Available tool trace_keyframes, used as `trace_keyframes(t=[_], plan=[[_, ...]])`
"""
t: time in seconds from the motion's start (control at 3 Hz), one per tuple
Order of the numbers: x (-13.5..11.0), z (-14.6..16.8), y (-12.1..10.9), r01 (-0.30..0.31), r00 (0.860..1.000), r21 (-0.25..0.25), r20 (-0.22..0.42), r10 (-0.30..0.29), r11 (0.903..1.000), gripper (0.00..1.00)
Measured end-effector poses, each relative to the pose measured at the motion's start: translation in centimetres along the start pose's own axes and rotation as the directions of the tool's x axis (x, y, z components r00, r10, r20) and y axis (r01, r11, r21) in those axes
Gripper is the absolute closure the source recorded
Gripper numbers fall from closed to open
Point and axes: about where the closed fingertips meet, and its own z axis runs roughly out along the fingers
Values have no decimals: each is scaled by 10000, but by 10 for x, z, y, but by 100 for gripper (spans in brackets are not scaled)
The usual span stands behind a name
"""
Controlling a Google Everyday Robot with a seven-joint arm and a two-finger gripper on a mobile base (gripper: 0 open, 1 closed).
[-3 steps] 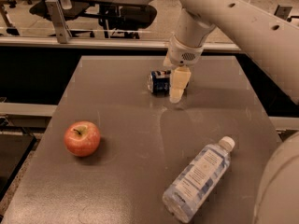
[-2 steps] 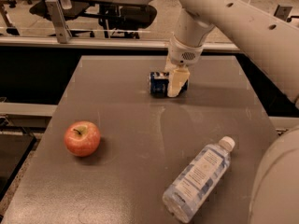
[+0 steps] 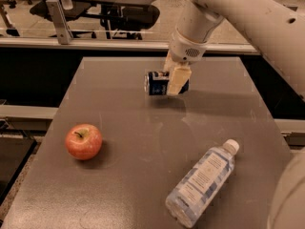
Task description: Move pepsi can near apple
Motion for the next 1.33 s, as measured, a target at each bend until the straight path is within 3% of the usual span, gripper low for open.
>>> trace_keyframes(t=[0.33, 0.67, 1.33], plan=[[-30, -17, 27, 741, 9960, -56, 512, -738, 9972, 100], [-62, -22, 57, 1839, 9803, -197, 763, -1819, 9827, 100], [-98, -3, 91, 3798, 9240, -508, 688, -3761, 9237, 100]])
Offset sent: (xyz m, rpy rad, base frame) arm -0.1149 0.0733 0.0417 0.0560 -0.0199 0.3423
